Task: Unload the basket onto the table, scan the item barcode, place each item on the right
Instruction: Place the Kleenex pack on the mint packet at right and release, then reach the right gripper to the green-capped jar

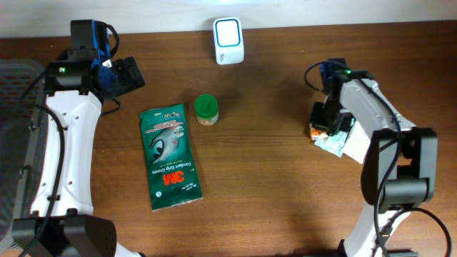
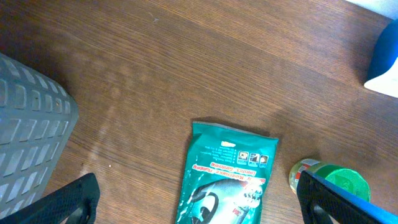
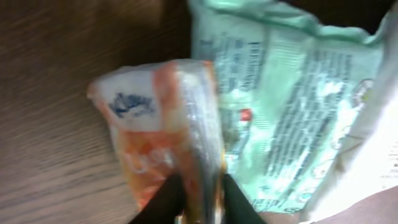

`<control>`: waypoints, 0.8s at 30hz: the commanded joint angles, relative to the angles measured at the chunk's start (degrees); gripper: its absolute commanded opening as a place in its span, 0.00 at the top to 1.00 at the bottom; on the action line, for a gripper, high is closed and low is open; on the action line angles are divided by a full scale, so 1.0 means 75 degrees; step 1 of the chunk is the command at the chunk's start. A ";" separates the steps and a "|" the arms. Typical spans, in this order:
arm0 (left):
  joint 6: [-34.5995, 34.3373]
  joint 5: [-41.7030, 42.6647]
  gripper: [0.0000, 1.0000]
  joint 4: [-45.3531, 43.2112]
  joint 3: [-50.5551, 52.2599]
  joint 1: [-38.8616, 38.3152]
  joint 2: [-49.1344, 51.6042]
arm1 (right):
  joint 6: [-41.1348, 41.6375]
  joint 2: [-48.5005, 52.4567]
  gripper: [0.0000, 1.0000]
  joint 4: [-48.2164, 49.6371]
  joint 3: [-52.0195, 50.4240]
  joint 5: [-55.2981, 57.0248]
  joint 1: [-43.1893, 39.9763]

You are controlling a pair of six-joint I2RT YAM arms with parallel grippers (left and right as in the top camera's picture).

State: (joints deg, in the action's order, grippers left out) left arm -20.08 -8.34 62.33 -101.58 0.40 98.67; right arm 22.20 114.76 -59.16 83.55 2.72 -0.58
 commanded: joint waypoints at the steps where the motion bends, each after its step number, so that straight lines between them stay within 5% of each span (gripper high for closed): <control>1: 0.0117 0.0023 0.01 -0.0012 -0.0076 0.0020 -0.0023 | -0.0321 -0.0038 0.64 -0.0047 0.0117 -0.0612 -0.0169; 15: 0.0117 0.0020 0.01 -0.0012 -0.0076 0.0020 -0.0023 | -0.1335 -0.0093 0.34 -0.0938 0.3069 -0.1559 0.1075; 18: 0.0117 0.0020 0.01 -0.0012 -0.0076 0.0020 -0.0023 | -0.1329 -0.0093 0.02 -0.0277 0.3191 -0.1545 0.1702; 24: 0.0117 0.0020 0.01 -0.0012 -0.0076 0.0020 -0.0023 | -0.1303 0.0122 0.02 0.1469 0.3031 -0.1679 0.2908</control>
State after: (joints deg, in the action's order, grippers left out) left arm -20.08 -8.34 62.33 -101.58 0.40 98.67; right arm 13.02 114.76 -51.44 106.50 -9.23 17.52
